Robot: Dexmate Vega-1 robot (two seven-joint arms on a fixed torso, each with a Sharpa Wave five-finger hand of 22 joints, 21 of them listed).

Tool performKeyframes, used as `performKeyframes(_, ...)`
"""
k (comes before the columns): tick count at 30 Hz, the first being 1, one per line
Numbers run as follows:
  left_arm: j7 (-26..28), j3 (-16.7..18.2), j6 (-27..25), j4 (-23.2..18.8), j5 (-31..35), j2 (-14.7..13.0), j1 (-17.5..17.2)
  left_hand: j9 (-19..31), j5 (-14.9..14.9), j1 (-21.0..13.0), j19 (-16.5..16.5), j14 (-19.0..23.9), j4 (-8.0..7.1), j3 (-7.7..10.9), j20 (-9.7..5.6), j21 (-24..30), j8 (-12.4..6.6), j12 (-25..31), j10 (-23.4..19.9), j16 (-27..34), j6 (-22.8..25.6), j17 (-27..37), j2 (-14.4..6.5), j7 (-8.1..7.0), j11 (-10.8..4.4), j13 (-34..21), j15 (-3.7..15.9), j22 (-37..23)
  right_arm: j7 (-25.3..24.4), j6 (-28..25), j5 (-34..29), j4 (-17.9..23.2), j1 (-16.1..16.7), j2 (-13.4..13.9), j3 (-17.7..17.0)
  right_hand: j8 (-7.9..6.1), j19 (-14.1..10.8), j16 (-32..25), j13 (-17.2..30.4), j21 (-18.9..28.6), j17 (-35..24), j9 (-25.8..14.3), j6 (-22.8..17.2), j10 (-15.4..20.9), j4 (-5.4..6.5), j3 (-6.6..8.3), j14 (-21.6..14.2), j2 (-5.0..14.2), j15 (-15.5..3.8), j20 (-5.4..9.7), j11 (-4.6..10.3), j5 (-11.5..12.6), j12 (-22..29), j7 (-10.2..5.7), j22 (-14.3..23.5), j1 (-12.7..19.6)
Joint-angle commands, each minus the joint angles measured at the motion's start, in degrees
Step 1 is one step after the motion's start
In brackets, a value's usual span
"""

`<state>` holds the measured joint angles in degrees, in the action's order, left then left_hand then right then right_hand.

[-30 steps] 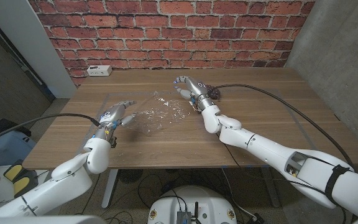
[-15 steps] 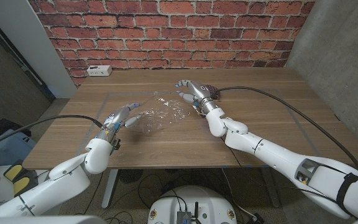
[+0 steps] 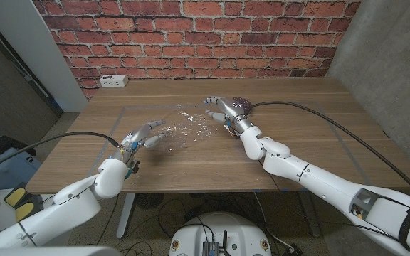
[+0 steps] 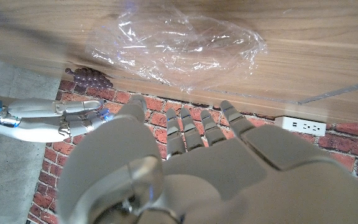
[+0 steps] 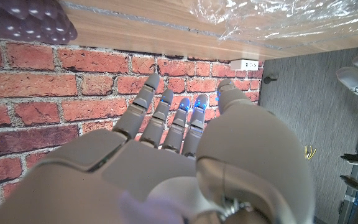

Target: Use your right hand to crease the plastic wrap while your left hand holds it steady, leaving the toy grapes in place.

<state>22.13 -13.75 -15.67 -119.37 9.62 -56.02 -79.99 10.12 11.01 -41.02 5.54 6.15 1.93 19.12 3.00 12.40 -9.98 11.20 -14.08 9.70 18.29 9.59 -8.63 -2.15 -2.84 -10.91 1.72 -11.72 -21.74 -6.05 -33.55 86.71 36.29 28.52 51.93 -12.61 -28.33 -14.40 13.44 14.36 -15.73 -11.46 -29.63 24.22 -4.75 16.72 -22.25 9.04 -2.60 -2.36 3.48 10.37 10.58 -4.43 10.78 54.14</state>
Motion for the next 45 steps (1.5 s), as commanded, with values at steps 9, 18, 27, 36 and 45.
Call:
performKeyframes(9, -2.9, 0.2, 0.1, 0.3, -3.9, -1.9, -0.3, 0.1, -0.2, 1.1, 0.3, 0.4, -0.36, -0.02, 1.2, 0.5, -0.41, 0.2, -0.4, 0.5, 0.5, 0.0, 0.0, 1.16, 0.92, 0.0, -0.7, -0.1, 7.1, -6.0, -2.7, 6.0, 2.8, 2.4, -0.7, 0.67, 0.9, 0.2, 0.1, -0.5, -0.5, -0.1, 1.5, -1.4, 0.12, -0.41, 1.2, -1.12, -4.68, -0.57, 0.0, -0.1, 0.1, 0.14, 0.1, -1.3)
performKeyframes(18, -4.0, -0.6, -0.3, 0.9, -5.0, -2.5, 0.5, 0.1, -0.3, 1.7, 0.6, 1.2, -0.31, 0.02, 1.46, 0.7, -0.66, 0.6, -1.4, 0.6, 1.2, 0.0, 0.1, 1.96, 1.01, 0.0, -0.9, -0.1, 9.1, -11.0, -3.2, 7.0, 3.6, 1.2, -0.3, -0.35, 2.1, -0.1, 0.1, -1.0, -1.3, -0.3, -1.4, -1.7, 1.81, -2.63, 2.0, -2.0, -3.3, -1.73, -0.33, 0.0, 0.7, 1.77, 0.2, -5.8)
performKeyframes(27, -4.7, -1.7, 0.6, 2.0, -5.5, -2.9, 1.9, 0.0, -0.4, 2.8, 0.2, 1.3, -0.6, -0.17, 1.6, 0.7, -1.06, 0.7, -1.8, 0.6, 2.7, 0.1, 0.2, 2.39, 1.07, 0.0, -0.49, -0.1, 11.0, -14.2, -2.5, 7.3, 3.4, 0.3, 0.4, -1.08, 3.1, -0.2, 0.1, -1.4, -1.6, -0.4, -3.7, -1.5, 2.5, -3.99, 2.4, -2.86, -2.48, -2.49, -0.96, 0.1, 1.0, 2.7, 0.3, -8.3)
performKeyframes(36, -5.9, -4.9, -2.3, 2.3, -3.4, -3.5, 5.0, 0.0, -0.6, 4.0, -0.9, 0.9, -0.96, -0.44, 1.67, 0.3, -1.37, 0.7, -1.8, 0.4, 4.3, 0.1, 0.4, 2.53, 0.78, 0.1, 0.02, -0.1, 11.5, -20.3, -2.5, 7.2, 3.3, -1.5, 1.2, -1.1, 4.6, -0.1, 0.1, -1.9, -1.8, -0.5, -4.2, -1.8, 3.3, -5.42, 3.0, -3.88, -1.57, -3.19, -2.01, 0.3, 1.0, 3.46, 0.3, -10.9)
performKeyframes(45, -7.0, -7.3, -5.0, 2.4, -2.2, -3.9, 7.6, 0.0, -0.7, 4.6, -1.1, 0.7, -1.12, -0.52, 1.61, 0.3, -1.28, 0.6, -1.7, 0.4, 4.6, 0.1, 0.4, 2.51, 0.64, 0.1, 0.31, -0.1, 10.4, -23.3, -3.2, 6.8, 2.7, -1.8, 2.6, -2.14, 4.4, -0.7, 0.0, -1.7, -1.9, -0.7, -7.1, -0.7, 3.8, -7.02, 1.7, -5.33, -1.67, -3.48, -2.62, 0.6, 1.5, 4.93, 0.3, -13.4)
